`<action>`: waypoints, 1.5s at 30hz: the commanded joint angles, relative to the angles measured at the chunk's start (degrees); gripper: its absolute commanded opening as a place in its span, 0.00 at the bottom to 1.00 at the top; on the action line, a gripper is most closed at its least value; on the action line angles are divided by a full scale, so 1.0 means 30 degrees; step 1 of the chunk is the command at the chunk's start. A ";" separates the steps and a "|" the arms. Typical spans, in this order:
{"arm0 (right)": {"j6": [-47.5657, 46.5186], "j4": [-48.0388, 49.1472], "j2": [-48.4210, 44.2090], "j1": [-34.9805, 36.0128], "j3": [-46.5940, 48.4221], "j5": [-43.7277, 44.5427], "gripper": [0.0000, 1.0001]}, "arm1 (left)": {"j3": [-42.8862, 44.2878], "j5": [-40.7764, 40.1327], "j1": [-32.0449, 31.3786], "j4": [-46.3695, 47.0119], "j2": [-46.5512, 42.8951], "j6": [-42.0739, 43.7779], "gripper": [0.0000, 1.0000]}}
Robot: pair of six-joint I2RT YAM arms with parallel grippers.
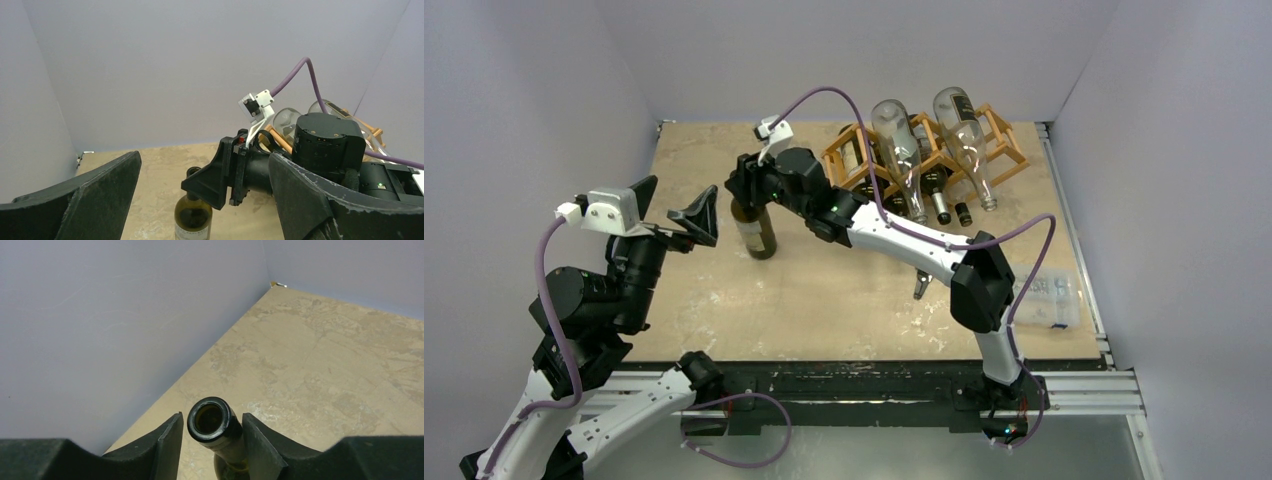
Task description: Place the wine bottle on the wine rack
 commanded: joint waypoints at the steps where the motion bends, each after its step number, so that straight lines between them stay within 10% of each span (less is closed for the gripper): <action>1: 0.0027 0.0587 -0.1142 0.0090 -0.0570 0.0034 0.47 | 0.0496 0.0014 0.0129 0.0209 0.0114 -0.0291 0.99; 21: -0.3148 0.0977 -0.6671 0.0090 -0.7878 0.2153 0.00 | 0.0490 0.0284 0.0130 0.0150 0.0607 -0.0468 0.98; 45: -0.4573 -0.1411 -1.3637 0.0119 -1.7847 0.0456 0.00 | 0.0505 0.0556 0.0140 0.0004 0.1226 -0.0557 0.97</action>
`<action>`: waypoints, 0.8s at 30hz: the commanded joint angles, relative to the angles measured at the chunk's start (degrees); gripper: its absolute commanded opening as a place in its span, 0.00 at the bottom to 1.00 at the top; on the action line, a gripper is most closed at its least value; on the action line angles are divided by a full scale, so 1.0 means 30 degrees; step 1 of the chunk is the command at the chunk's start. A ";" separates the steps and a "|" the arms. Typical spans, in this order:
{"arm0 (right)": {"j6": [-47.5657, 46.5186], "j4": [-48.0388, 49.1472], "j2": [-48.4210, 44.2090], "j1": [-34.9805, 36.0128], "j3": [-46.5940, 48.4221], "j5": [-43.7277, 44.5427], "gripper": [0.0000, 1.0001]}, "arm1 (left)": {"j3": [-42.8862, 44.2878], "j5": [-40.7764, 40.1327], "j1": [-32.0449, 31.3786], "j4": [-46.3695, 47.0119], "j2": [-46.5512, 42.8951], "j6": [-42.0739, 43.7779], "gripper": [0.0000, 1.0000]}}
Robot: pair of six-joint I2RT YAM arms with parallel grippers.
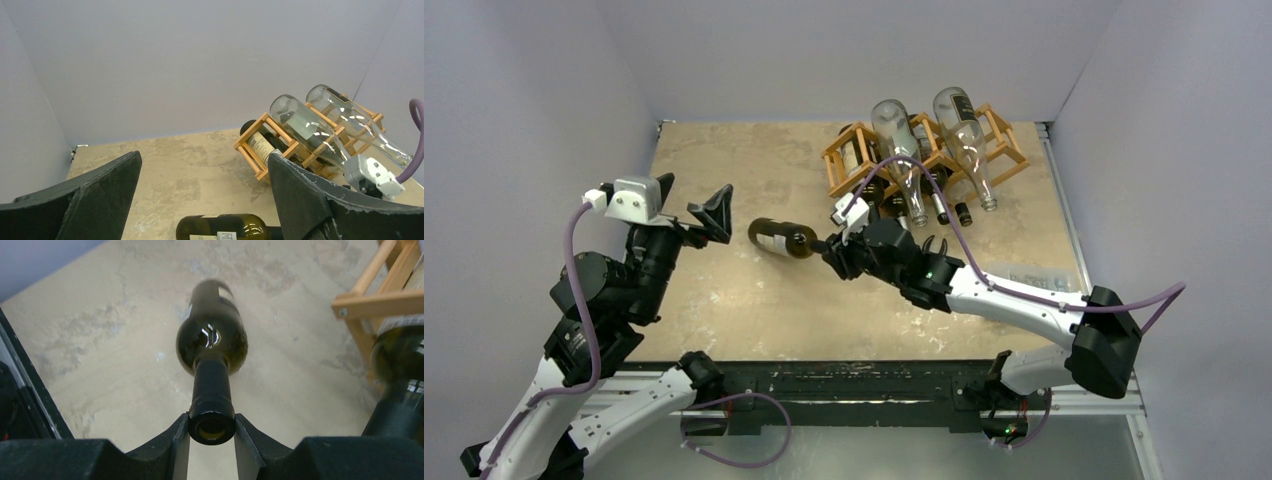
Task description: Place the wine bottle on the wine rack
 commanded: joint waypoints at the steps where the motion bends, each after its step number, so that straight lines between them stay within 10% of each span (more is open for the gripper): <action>1: 0.0449 -0.0578 -0.0880 0.0006 -0.1429 -0.0059 0.00 | 0.0494 0.0191 0.0120 0.0310 0.0231 -0.0207 0.97; 24: 0.2813 0.0427 0.2888 0.1892 -0.4025 0.3603 0.10 | 0.0463 0.0191 0.0137 0.0281 0.0627 -0.0207 0.97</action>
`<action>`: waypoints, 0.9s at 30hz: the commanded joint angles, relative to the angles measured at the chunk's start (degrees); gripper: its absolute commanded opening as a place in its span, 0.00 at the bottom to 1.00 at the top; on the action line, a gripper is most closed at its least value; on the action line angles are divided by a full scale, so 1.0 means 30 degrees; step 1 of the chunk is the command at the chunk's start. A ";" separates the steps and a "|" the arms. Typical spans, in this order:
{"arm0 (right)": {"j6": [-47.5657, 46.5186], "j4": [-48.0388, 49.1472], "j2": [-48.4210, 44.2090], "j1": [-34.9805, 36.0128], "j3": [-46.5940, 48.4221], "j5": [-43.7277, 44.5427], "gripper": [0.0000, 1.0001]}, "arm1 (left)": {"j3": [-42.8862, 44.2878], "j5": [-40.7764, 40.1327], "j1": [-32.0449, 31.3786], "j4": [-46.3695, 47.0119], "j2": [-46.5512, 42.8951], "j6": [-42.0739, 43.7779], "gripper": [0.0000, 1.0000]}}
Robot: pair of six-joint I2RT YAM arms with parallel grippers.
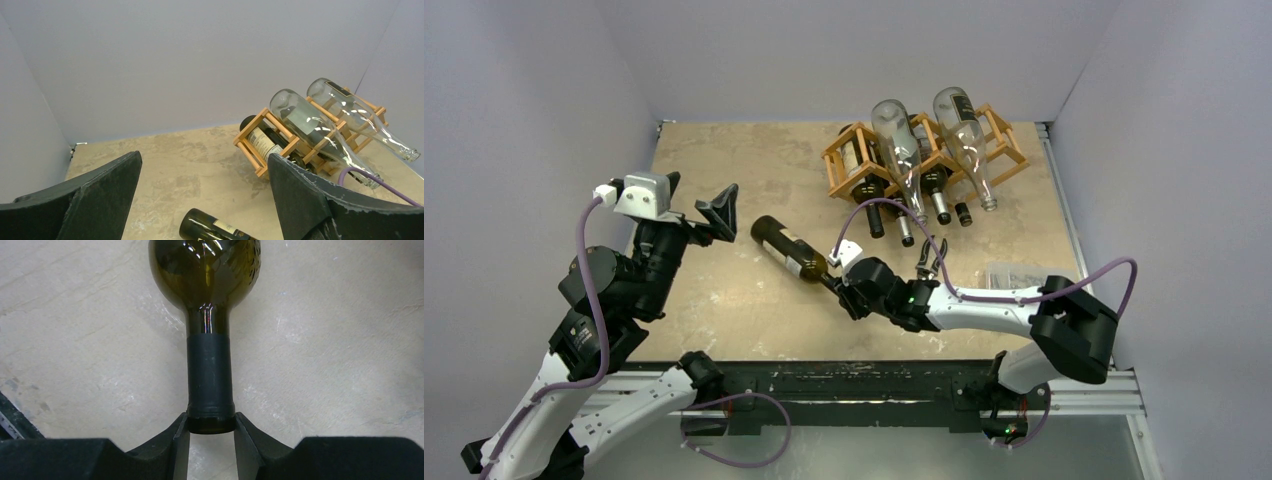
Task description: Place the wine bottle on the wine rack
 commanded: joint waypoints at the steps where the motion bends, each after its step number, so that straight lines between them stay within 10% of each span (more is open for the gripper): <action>1: 0.0653 0.1082 0.0248 0.0192 -0.0055 0.1793 0.13 | 0.0463 0.0096 0.0145 0.0324 0.0110 -0.0192 0.97; 13: 0.0849 0.1946 0.2225 0.0319 0.0865 0.2238 0.58 | 0.0463 0.0071 0.0118 0.0324 0.0084 -0.0207 0.97; 27: -0.0199 0.3286 0.5255 0.0319 0.3332 0.3007 0.68 | 0.0483 0.0068 0.0141 0.0324 0.0080 -0.0207 0.97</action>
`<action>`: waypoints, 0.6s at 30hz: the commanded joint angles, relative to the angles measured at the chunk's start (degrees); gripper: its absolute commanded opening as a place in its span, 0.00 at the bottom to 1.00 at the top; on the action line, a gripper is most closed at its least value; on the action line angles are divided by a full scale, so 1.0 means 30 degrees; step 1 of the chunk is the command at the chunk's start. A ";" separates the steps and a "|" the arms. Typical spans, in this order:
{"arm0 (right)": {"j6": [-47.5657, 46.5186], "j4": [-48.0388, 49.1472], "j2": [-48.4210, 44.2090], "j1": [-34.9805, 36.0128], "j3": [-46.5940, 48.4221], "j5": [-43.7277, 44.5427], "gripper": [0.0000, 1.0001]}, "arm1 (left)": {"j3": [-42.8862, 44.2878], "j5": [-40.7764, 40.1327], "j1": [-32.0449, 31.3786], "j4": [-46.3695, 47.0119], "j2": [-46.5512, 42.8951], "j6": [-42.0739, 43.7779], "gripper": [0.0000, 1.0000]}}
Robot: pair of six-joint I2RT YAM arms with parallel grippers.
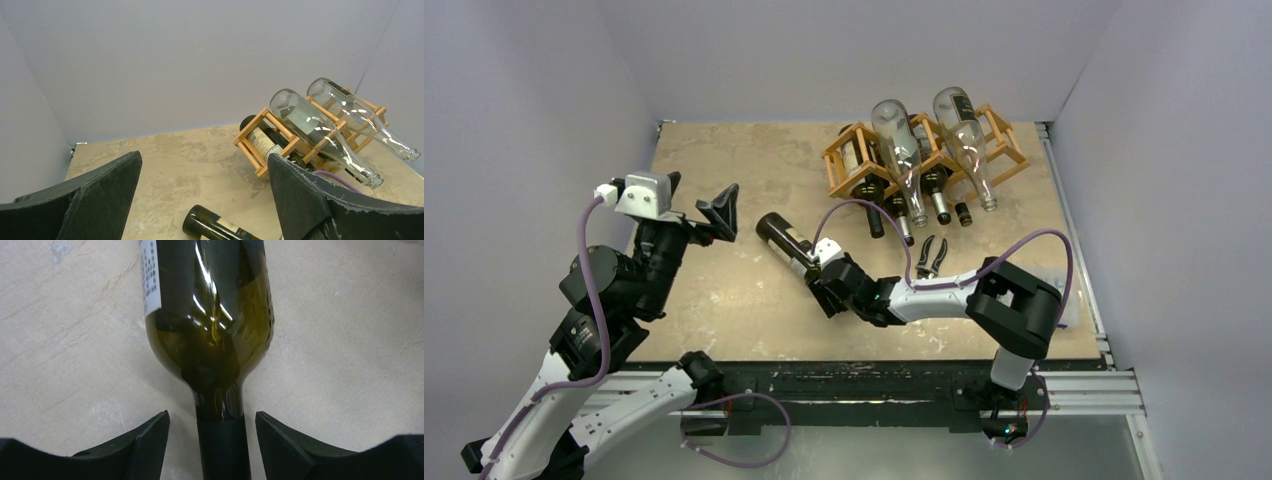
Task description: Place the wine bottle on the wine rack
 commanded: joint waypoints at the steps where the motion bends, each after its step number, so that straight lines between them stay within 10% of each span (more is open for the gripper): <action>1: -0.0803 0.1598 0.0832 0.0042 0.1144 0.0723 0.67 | 0.0476 0.0075 0.0120 0.0339 0.0045 -0.0207 0.97; 11: -0.1949 0.2811 0.2141 0.0038 0.1671 0.1208 0.64 | 0.0471 0.0104 0.0127 0.0361 0.0030 -0.0207 0.97; 18: -0.2323 0.3011 0.1786 0.0035 0.1653 0.1182 0.43 | 0.0464 0.0133 0.0138 0.0361 0.0088 -0.0207 0.97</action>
